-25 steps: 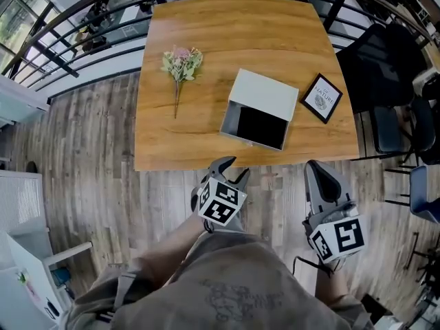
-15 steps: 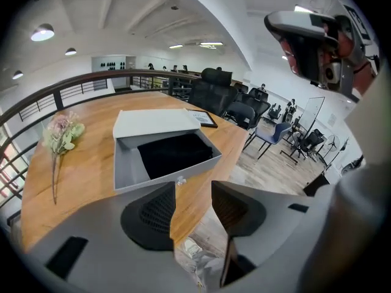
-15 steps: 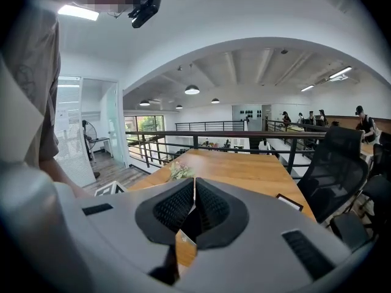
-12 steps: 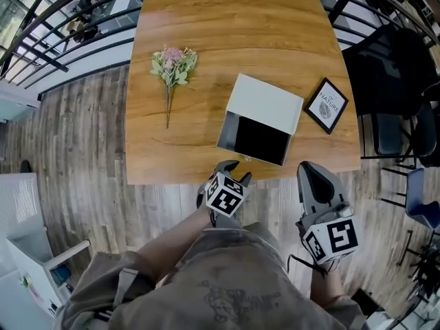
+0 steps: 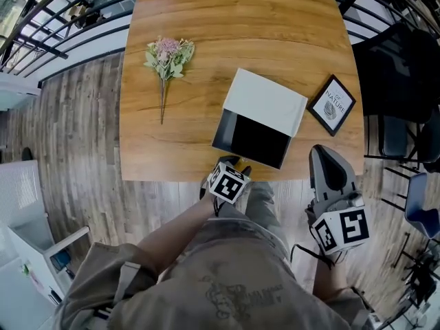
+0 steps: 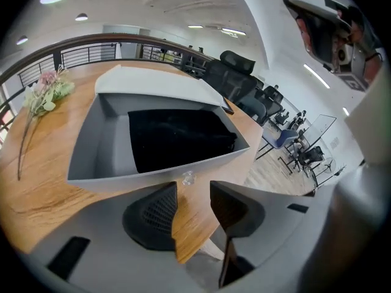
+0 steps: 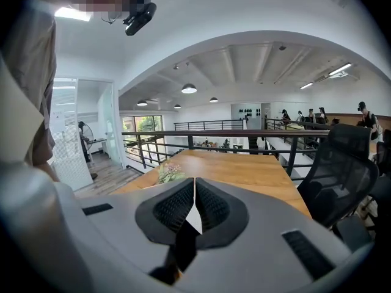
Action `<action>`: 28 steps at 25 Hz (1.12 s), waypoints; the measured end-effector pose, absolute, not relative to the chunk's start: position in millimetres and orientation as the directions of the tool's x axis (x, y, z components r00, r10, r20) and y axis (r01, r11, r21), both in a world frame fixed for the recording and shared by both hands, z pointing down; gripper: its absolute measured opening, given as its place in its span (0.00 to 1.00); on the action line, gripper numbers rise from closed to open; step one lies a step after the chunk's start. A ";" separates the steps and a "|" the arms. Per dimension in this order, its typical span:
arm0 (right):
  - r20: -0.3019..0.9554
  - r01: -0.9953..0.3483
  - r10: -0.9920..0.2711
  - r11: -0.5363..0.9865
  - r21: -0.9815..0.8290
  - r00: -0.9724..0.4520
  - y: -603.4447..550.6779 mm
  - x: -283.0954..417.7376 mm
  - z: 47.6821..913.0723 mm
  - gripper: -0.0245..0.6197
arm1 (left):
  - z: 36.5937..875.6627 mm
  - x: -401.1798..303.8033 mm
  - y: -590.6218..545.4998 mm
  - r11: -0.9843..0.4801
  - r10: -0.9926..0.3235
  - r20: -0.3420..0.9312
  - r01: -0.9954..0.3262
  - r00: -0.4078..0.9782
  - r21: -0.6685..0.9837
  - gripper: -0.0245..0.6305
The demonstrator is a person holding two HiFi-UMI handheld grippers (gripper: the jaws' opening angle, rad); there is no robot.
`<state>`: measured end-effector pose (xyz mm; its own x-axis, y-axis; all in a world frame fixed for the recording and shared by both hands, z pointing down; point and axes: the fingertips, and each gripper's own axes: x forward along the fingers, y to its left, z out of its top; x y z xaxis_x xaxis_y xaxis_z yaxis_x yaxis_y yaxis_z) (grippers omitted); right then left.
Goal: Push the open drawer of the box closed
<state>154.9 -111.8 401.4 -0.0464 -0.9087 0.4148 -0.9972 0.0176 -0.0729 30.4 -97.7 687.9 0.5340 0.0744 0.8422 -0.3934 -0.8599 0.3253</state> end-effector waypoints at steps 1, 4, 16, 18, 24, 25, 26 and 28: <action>0.415 -0.996 -0.908 0.029 -0.080 -0.060 -115.5 160.8 403.4 0.09 | 692.0 31.6 -98.0 -0.852 0.073 0.848 -0.410 0.524 0.326 0.31; 0.411 -0.991 -0.904 0.084 -0.101 -0.118 -129.7 176.0 409.8 0.09 | 698.1 34.1 -104.9 -0.824 0.047 0.864 -0.470 0.500 0.317 0.22; 0.395 -0.940 -0.853 0.302 -0.161 -0.341 -191.8 207.2 422.8 0.09 | 697.4 34.5 -109.1 -0.722 -0.001 0.892 -0.618 0.452 0.313 0.16; 0.392 -0.927 -0.840 0.336 -0.167 -0.375 -199.8 206.9 423.7 0.09 | 694.5 34.4 -116.3 -0.703 -0.045 0.889 -0.647 0.455 0.295 0.16; 0.397 -0.899 -0.806 0.397 -0.187 -0.439 -218.6 207.8 429.9 0.09 | 687.9 57.4 -142.5 -0.709 -0.101 0.878 -0.654 0.467 0.266 0.16; 0.396 -0.895 -0.803 0.405 -0.188 -0.447 -221.2 207.4 429.7 0.09 | 687.0 61.9 -146.9 -0.715 -0.108 0.878 -0.650 0.466 0.257 0.16; 0.394 -0.891 -0.800 0.412 -0.189 -0.453 -223.9 207.3 429.1 0.09 | 686.4 65.8 -151.3 -0.719 -0.112 0.878 -0.648 0.465 0.251 0.16; 0.388 -0.888 -0.798 0.419 -0.191 -0.460 -229.6 209.4 427.7 0.09 | 687.1 72.6 -160.5 -0.725 -0.117 0.877 -0.643 0.466 0.245 0.16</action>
